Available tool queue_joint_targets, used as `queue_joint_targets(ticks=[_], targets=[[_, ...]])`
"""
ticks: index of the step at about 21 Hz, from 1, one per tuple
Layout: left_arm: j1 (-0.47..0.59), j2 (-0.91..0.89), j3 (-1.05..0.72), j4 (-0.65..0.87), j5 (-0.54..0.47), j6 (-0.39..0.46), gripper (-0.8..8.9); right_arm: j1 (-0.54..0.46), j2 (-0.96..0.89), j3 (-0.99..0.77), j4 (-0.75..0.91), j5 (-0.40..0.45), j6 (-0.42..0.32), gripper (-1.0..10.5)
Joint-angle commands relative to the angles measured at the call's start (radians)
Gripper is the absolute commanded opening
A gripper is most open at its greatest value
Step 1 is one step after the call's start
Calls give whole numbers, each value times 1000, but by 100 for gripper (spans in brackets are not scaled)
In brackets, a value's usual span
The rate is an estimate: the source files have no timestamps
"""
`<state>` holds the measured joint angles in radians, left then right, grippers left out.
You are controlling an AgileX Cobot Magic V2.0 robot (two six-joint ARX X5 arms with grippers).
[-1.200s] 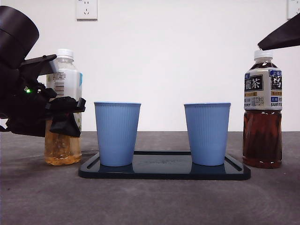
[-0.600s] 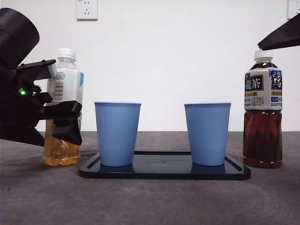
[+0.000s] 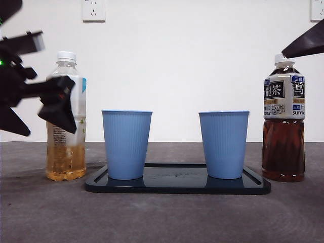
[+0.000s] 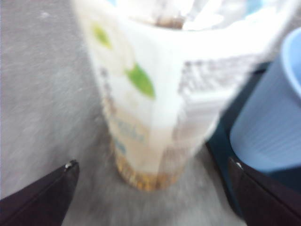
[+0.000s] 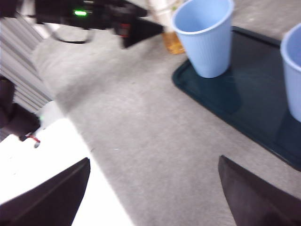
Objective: Pour the drink into the cup
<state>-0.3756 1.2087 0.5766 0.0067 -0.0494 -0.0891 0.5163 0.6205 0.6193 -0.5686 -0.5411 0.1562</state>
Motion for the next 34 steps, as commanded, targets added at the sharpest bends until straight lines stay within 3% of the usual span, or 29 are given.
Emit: queue_joint_targets(ticks=[1,5,14,16,19,20,22,25,34], targets=[[-8,-79,4,-82,2,-9,502,7,5,17,6,30,-7,432],[-29,-275,4,-247,8,-10,495,7,6,17,6,80,-5,432],[-50,-611,23,-519,385,-72,492,7,6,17,6,105,-3,431],[-50,-641,23,-553,440,-93,491,7,6,17,6,105,-2,431],[-50,-660,24,-590,448,-103,491,7,6,17,5,105,1,431],[-50,-661,23,-592,448,-103,475,7,6,17,5,105,1,431],[-50,-661,24,-591,448,-103,310,7,6,17,5,105,1,358],[-50,-661,23,-590,448,-104,24,7,6,17,5,105,-2,25],[-50,-661,23,-590,448,-107,8,7,5,17,6,98,0,6]])
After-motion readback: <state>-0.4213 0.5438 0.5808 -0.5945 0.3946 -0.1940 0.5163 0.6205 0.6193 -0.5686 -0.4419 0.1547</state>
